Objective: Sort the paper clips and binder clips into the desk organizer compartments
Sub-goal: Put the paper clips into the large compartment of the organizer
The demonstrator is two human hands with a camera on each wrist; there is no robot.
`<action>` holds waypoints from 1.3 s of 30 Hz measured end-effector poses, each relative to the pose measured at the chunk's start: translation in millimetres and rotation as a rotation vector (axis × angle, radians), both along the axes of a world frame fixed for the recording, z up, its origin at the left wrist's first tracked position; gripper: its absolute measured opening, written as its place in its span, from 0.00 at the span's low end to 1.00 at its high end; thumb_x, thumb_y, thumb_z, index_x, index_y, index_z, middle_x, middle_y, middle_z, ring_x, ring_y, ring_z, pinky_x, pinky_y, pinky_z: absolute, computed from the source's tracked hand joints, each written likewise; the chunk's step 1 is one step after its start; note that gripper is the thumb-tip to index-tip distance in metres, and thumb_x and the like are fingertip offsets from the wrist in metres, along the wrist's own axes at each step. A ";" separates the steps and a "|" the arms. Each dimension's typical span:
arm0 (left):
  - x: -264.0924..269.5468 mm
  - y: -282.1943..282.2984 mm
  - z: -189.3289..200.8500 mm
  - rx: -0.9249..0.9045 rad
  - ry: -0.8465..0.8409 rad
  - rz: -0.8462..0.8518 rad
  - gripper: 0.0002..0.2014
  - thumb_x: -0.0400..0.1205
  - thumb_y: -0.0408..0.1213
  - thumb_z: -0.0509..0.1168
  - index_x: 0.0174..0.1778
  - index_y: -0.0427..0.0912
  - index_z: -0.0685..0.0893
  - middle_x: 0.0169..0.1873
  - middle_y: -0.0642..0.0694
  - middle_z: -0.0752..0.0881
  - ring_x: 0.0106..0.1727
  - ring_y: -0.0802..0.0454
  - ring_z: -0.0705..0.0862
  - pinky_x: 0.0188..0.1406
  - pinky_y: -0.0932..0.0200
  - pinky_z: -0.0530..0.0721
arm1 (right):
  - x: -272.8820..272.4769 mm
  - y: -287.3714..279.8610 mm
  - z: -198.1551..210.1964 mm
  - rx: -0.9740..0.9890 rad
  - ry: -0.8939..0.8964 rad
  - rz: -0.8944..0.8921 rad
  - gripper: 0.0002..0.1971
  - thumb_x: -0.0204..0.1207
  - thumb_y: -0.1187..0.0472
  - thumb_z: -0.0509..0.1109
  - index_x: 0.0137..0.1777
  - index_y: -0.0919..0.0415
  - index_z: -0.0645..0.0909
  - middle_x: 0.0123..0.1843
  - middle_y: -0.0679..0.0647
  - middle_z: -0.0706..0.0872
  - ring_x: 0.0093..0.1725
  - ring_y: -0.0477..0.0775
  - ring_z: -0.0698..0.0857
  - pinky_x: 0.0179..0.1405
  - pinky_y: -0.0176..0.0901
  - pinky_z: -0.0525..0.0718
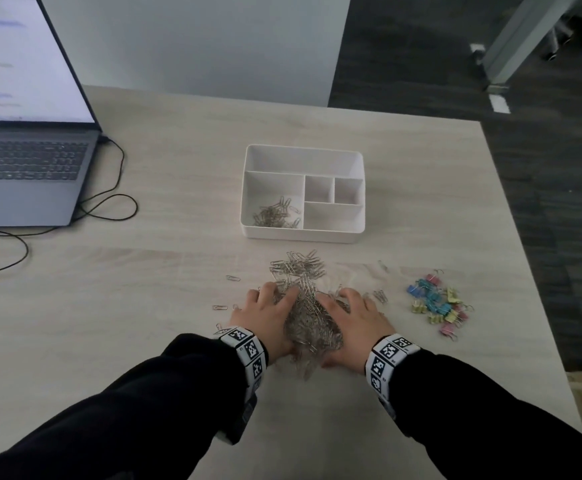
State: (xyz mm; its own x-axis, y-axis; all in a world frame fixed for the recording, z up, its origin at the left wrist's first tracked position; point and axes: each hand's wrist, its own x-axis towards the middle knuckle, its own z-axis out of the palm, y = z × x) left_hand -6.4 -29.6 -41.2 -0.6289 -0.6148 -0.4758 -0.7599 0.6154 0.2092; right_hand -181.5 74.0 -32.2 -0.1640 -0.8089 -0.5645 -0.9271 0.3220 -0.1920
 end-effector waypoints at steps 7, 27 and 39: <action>-5.0 2.7 -0.2 0.058 0.134 0.031 0.22 0.78 0.42 0.65 0.69 0.52 0.70 0.62 0.43 0.71 0.56 0.40 0.82 0.52 0.45 0.86 | 14.3 -20.0 -10.3 -0.154 -0.091 0.006 0.33 0.71 0.46 0.73 0.75 0.40 0.65 0.66 0.53 0.68 0.59 0.59 0.77 0.57 0.52 0.82; 35.7 -39.8 5.6 0.349 0.346 0.473 0.05 0.76 0.37 0.73 0.41 0.54 0.86 0.36 0.56 0.87 0.39 0.55 0.87 0.41 0.57 0.89 | -4.7 -34.0 0.8 -0.223 -0.463 -0.430 0.04 0.75 0.59 0.72 0.43 0.47 0.83 0.37 0.46 0.87 0.31 0.42 0.82 0.30 0.34 0.76; -4.5 -121.9 55.6 0.372 0.583 0.606 0.03 0.77 0.38 0.75 0.43 0.48 0.87 0.38 0.52 0.89 0.32 0.55 0.88 0.26 0.67 0.85 | -2.1 -122.1 33.7 -0.332 -0.636 -0.549 0.04 0.76 0.58 0.74 0.41 0.49 0.84 0.35 0.50 0.88 0.26 0.43 0.81 0.25 0.38 0.80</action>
State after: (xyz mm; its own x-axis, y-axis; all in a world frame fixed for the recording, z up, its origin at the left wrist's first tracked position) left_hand -10.9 -151.5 14.4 -0.4511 -0.7886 -0.4179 -0.6427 -0.0378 0.7652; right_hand -183.7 -48.1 1.5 -0.3114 -0.8465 -0.4318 -0.3465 0.5242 -0.7779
